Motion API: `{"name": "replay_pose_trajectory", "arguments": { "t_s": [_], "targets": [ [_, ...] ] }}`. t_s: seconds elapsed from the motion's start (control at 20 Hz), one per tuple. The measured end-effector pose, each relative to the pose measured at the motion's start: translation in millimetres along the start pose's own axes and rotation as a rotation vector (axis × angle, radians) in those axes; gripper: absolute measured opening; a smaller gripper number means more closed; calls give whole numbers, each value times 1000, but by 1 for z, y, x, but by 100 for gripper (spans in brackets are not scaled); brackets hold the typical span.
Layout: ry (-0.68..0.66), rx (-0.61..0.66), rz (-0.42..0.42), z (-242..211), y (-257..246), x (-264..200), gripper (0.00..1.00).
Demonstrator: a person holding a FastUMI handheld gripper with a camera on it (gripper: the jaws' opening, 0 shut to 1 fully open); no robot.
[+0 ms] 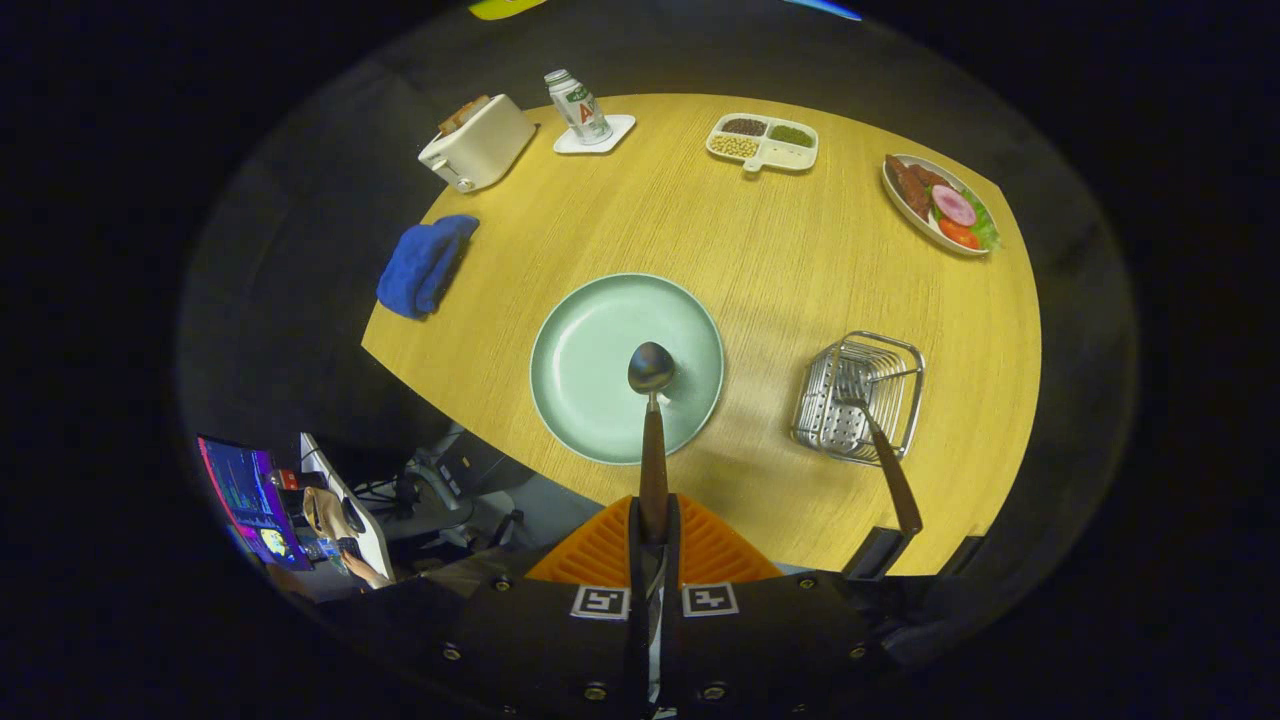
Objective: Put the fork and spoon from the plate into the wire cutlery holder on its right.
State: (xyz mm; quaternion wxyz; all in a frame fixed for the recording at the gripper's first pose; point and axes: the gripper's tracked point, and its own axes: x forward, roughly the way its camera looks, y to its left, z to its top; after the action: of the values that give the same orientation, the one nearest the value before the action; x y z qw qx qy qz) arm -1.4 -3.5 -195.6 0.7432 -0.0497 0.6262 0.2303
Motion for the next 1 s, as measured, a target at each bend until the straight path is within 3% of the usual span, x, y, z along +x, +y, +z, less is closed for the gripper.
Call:
{"name": "replay_pose_trajectory", "arguments": {
  "t_s": [0.55, 1.0],
  "targets": [
    [-49, 121, -75, -11, -79, -82, 5],
    [-4, 182, -93, -20, -115, -76, 5]
  ]
}}
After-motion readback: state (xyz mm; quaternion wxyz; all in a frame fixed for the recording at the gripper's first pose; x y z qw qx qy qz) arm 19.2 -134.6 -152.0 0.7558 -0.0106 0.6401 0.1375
